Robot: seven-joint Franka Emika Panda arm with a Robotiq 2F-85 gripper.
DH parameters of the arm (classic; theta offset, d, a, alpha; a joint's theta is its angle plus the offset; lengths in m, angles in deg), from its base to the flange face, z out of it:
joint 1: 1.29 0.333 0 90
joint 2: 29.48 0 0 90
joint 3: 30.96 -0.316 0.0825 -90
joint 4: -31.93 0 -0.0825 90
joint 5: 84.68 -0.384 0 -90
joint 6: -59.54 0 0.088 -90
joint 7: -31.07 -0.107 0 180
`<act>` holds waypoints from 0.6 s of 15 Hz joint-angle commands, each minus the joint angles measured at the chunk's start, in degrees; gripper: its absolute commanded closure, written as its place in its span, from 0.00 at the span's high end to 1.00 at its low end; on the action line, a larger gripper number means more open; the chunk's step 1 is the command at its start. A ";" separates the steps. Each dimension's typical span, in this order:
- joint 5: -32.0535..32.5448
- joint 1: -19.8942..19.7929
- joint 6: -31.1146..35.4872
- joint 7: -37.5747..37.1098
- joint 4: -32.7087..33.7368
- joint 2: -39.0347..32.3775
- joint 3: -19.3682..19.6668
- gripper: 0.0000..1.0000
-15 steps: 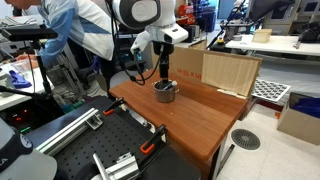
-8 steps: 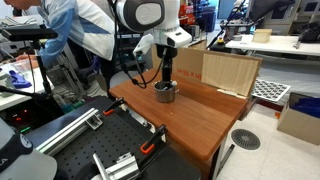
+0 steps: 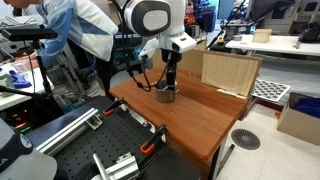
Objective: Remove the marker from the silver pot and put it on the table
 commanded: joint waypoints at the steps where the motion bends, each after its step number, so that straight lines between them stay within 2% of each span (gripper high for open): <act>1: 0.20 1.18 0.06 -0.85 1.68 -1.68 1.18 0.58; 8: 0.46 1.50 -0.38 -0.74 2.27 -1.64 1.70 0.05; 9: 0.42 1.49 -0.43 -0.61 2.37 -1.65 1.68 0.03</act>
